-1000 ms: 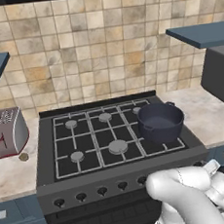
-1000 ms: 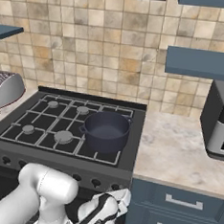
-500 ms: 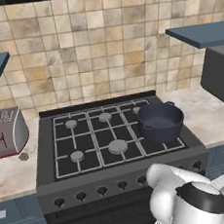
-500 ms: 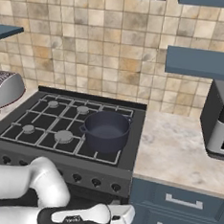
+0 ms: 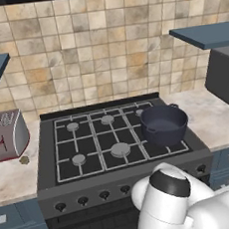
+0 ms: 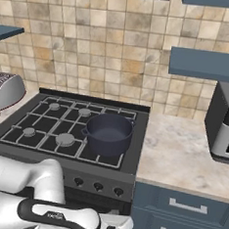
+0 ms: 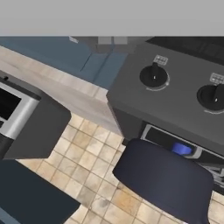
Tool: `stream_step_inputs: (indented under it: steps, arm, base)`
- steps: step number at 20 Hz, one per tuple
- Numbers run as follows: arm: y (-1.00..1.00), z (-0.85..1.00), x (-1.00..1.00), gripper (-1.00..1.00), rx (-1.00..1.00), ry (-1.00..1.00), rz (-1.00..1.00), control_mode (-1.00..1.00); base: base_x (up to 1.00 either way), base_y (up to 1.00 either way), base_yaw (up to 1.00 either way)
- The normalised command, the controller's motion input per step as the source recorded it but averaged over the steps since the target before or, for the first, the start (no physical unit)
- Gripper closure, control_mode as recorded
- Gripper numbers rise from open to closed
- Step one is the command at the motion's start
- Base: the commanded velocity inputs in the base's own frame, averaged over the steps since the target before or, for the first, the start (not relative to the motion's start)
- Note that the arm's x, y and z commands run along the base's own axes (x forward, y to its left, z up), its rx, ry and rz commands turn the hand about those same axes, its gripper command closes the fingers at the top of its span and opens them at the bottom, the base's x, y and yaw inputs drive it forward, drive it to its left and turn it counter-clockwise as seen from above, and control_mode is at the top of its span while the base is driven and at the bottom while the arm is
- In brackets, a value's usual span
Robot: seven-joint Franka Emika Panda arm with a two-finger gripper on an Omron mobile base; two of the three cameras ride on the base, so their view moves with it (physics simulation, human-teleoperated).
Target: Turn on the burner for the pot on the stove. Wait thirty seconds for the pot to heat up. Then add the garlic to the pot.
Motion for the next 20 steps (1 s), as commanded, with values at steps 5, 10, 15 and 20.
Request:
stream_step_inputs:
  steps: [5, 10, 15, 20]
  arm:
    - [0.0, 0.0, 0.0, 1.0, 0.0, -0.04, 0.0, -1.0]
    - [0.0, 0.0, 0.0, 1.0, 0.0, -0.03, 0.0, -1.0]
    - [0.0, 0.0, 0.0, 1.0, 0.0, -0.02, 0.0, -1.0]
    - [0.0, 0.0, 0.0, 1.0, 0.0, -0.01, 0.0, -1.0]
  base:
    - [0.0, 0.0, 0.0]
    - [0.0, 0.0, 0.0]
    - [0.0, 0.0, 0.0]
    - [0.0, 0.0, 0.0]
